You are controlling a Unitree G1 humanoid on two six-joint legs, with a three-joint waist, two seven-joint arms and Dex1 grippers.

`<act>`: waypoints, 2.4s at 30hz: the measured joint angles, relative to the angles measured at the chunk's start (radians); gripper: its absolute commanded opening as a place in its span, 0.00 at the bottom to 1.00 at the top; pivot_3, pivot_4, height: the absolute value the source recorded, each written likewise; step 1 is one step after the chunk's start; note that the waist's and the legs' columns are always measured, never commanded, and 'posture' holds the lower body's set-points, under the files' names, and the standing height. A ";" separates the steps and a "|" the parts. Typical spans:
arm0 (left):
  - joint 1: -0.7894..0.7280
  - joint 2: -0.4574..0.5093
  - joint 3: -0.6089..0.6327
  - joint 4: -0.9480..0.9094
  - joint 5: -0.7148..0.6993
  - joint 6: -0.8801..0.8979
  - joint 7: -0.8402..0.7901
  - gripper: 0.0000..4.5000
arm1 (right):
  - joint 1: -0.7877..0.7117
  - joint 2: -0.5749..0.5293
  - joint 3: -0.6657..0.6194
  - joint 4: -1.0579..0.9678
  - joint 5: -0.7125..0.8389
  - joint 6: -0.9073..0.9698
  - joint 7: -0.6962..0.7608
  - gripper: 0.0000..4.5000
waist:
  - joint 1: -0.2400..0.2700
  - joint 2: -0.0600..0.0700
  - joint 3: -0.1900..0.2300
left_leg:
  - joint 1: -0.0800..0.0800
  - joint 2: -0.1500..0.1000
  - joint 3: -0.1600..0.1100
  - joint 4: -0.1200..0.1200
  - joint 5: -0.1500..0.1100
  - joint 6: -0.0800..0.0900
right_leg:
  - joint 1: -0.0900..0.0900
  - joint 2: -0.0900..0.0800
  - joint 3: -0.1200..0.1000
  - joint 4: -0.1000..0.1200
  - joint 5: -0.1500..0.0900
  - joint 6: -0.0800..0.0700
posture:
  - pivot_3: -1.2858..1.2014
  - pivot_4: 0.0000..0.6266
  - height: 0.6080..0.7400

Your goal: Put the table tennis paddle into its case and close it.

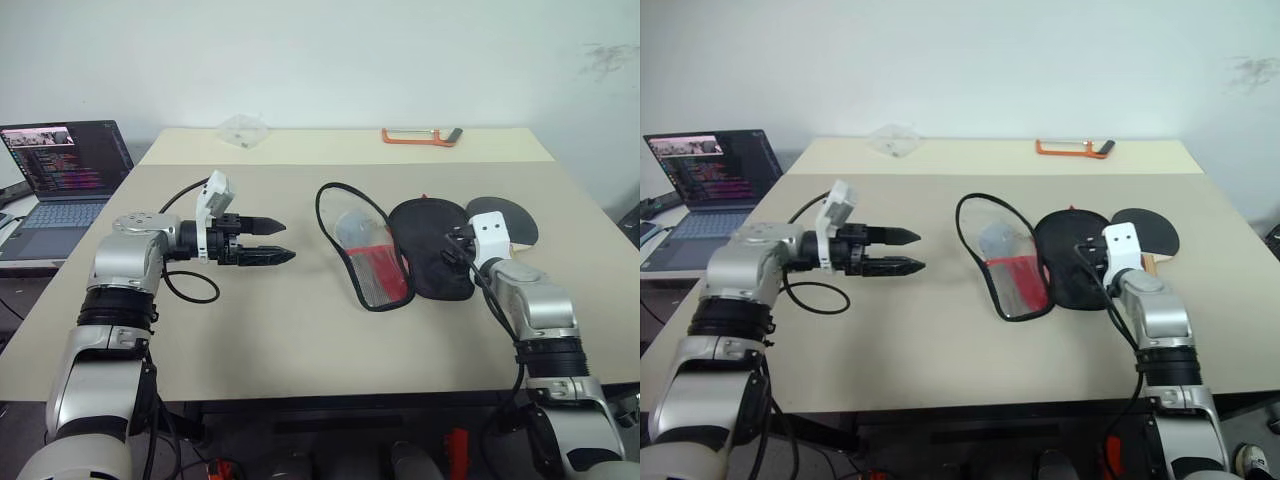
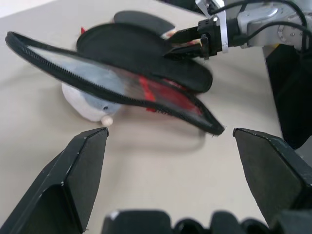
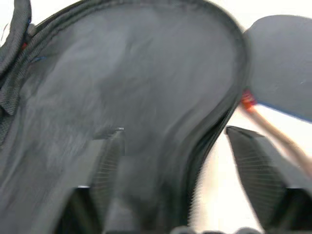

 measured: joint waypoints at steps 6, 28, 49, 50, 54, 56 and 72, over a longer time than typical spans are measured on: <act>0.045 0.010 0.026 -0.101 -0.039 0.005 0.011 1.00 | 0.008 -0.065 -0.085 -0.163 0.073 0.110 0.033 0.99 | 0.002 0.000 0.000 | 0.000 0.000 0.000 0.000 0.000 0.000 | 0.001 0.000 0.000 -0.001 0.000 0.000 | 0.52 0.24 1.00; 0.043 -0.039 -0.023 -0.223 -0.034 -0.114 0.048 1.00 | -0.256 -0.128 -0.101 0.699 -0.002 -0.178 -0.057 0.99 | -0.001 0.001 0.001 | 0.000 0.001 0.002 -0.001 0.000 0.000 | 0.001 0.000 0.001 -0.002 0.000 0.000 | 0.52 0.24 1.00; 0.043 -0.018 -0.025 -0.221 -0.034 -0.094 0.068 1.00 | -0.319 -0.128 -0.130 0.847 0.021 -0.277 -0.140 0.25 | 0.003 0.002 0.001 | 0.000 0.000 0.002 0.000 0.000 0.000 | 0.002 0.000 0.001 -0.003 0.002 0.001 | 0.52 0.24 1.00; 0.043 -0.018 -0.024 -0.215 -0.034 -0.097 0.067 1.00 | -0.308 -0.130 -0.136 0.812 0.023 -0.269 -0.144 0.25 | 0.002 0.003 0.002 | 0.000 0.000 0.002 0.000 0.000 0.000 | 0.001 0.000 0.001 -0.003 0.002 0.001 | 0.52 0.24 1.00; 0.046 -0.006 -0.024 -0.197 -0.030 -0.119 0.063 1.00 | -0.272 -0.153 -0.148 0.598 0.047 -0.190 -0.143 0.25 | 0.002 0.009 0.005 | -0.002 0.001 0.002 -0.002 0.000 0.000 | -0.001 0.000 0.001 -0.005 0.002 0.001 | 0.52 0.24 1.00; 0.048 -0.003 -0.023 -0.184 -0.029 -0.132 0.058 1.00 | -0.248 -0.154 -0.174 0.449 0.068 -0.115 -0.146 0.25 | -0.001 0.009 0.004 | -0.002 0.001 0.002 -0.002 0.000 0.000 | 0.000 0.000 0.001 -0.006 0.002 0.001 | 0.52 0.24 1.00; 0.035 -0.015 -0.042 -0.140 -0.018 -0.157 0.036 1.00 | -0.055 0.279 -0.185 -0.240 0.205 0.352 -0.338 0.25 | 0.018 0.010 0.004 | -0.001 0.000 0.001 -0.001 0.000 0.000 | 0.000 0.000 0.000 -0.003 0.002 0.001 | 0.52 0.24 1.00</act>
